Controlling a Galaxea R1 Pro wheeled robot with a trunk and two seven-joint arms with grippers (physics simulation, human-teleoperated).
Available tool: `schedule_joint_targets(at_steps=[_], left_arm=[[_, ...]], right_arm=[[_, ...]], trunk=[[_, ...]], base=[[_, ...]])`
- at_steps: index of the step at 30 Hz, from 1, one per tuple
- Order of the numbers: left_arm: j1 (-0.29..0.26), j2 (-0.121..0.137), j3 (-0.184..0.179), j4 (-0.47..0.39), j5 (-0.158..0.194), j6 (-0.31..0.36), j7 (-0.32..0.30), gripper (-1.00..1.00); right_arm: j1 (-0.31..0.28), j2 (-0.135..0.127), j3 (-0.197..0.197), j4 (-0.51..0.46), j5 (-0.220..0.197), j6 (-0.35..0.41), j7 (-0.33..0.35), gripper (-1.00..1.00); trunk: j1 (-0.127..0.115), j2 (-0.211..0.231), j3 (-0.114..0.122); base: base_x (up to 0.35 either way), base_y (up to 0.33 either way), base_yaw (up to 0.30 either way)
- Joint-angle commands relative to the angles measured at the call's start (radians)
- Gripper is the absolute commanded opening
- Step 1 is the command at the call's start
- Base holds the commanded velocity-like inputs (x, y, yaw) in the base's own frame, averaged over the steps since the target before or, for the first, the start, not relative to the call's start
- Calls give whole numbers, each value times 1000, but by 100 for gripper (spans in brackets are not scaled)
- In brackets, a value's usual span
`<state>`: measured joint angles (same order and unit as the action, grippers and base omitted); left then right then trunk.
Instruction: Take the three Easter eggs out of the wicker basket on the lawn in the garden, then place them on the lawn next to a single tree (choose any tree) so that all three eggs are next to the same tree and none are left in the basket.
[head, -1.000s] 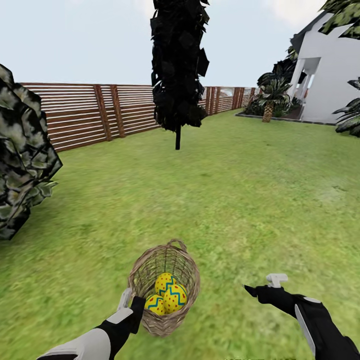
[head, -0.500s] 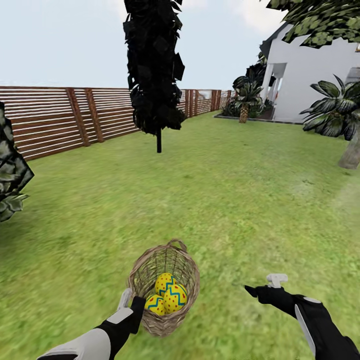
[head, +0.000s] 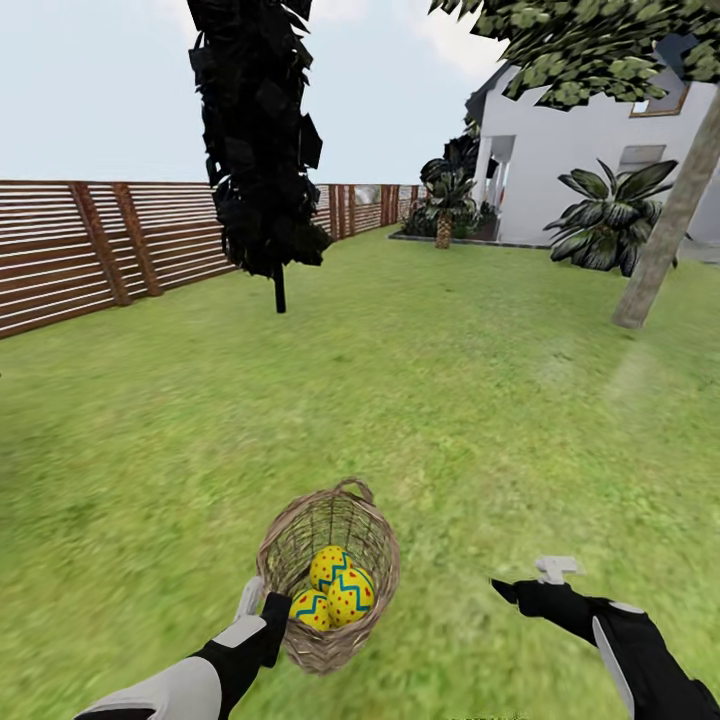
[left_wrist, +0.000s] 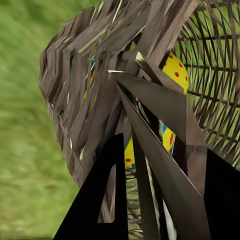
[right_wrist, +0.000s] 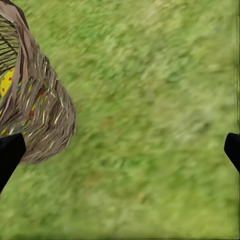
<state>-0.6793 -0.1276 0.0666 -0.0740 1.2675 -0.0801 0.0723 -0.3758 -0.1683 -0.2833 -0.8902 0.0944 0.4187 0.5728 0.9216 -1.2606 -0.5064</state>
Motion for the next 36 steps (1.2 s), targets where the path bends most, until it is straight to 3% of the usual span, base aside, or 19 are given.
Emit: schedule_joint_targets(at_steps=[1,11,14,15,16,17,19,23,29,36], left_arm=[[0,0,6,-3,-6,-1,6,-100],[0,-1,5,-3,-5,-1,6,-100],[0,-1,5,-3,-6,-1,6,-100],[0,-1,5,-3,-7,-1,6,-100],[0,-1,5,-3,-7,-1,6,-100],[0,-1,5,-3,-7,-1,6,-100],[0,-1,4,-2,-7,-1,7,-100],[0,-1,5,-3,-7,-1,7,-100],[0,-1,5,-3,-7,-1,6,-100],[0,-5,4,-2,-7,-1,6,-100]], right_arm=[[1,2,-4,-1,10,3,9,100],[6,8,-4,21,9,1,8,100],[6,5,-4,113,10,-38,-10,100],[6,5,2,441,64,-202,-169,100],[6,7,2,644,149,-338,-250,100],[6,6,2,740,197,-405,-270,100],[9,9,1,848,261,-458,-282,100],[24,19,1,900,296,-472,-293,100],[71,20,1,906,288,-511,-300,100],[72,20,-3,906,283,-511,-299,100]], trunk=[[-4,7,3],[-42,77,42],[-54,98,54],[-58,105,58],[-61,112,62],[-65,119,66],[-73,133,73],[-88,161,85],[-111,203,104],[-138,252,130]], base=[[0,0,-259],[0,0,-259],[0,0,-258],[0,0,-248],[0,0,-223],[0,0,-148],[0,0,-54],[0,0,-6],[0,0,-30],[0,0,-262]])
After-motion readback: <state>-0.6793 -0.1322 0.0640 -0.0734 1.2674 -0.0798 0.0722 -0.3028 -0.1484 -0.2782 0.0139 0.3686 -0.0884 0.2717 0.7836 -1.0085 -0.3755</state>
